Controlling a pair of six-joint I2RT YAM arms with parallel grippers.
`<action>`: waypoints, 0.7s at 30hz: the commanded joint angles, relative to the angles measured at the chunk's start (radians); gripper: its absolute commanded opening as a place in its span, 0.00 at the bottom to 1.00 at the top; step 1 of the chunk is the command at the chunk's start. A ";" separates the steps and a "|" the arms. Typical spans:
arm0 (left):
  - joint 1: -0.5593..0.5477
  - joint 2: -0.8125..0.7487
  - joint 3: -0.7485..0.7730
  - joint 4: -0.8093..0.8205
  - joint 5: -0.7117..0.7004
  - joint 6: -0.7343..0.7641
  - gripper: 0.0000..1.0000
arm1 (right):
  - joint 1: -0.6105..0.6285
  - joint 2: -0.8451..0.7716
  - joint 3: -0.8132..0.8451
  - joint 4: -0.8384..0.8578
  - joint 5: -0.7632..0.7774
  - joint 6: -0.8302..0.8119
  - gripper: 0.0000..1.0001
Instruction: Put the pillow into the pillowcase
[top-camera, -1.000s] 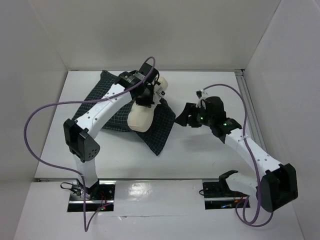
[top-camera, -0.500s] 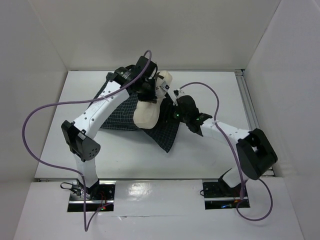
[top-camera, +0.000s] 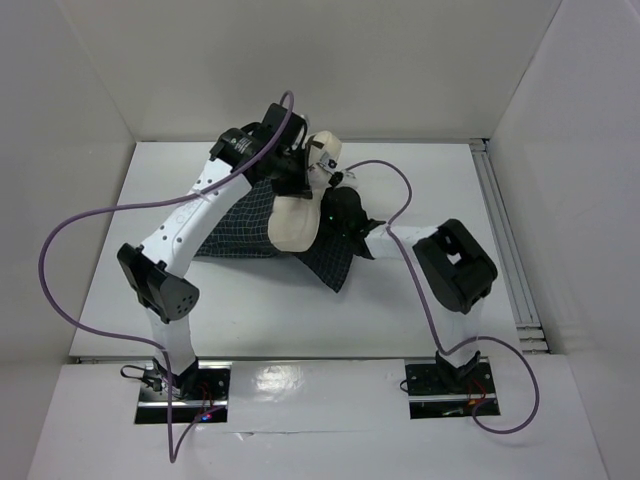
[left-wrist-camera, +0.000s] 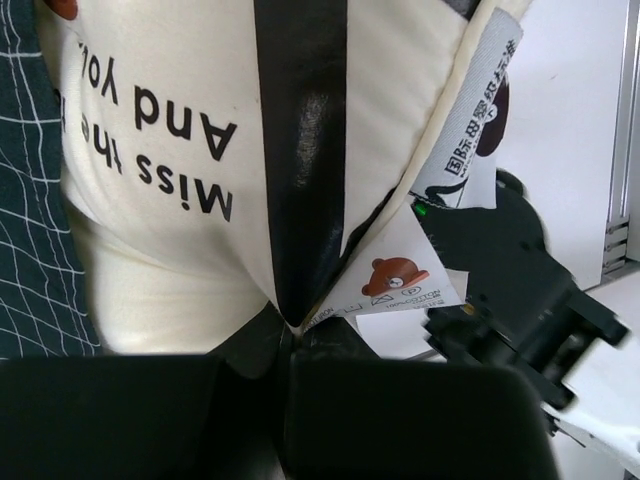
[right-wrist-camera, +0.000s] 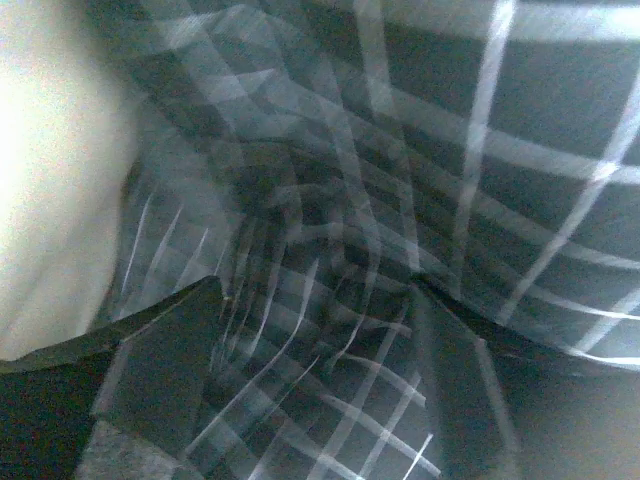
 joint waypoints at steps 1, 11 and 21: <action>-0.008 -0.072 0.049 0.037 0.093 -0.018 0.00 | 0.022 0.078 0.136 0.044 0.215 0.062 0.80; 0.024 -0.138 -0.087 0.037 0.014 -0.027 0.00 | 0.008 0.051 0.107 0.043 0.229 0.106 0.00; 0.071 -0.078 -0.380 0.190 -0.157 -0.085 0.00 | -0.112 -0.276 -0.139 -0.179 -0.111 -0.048 0.00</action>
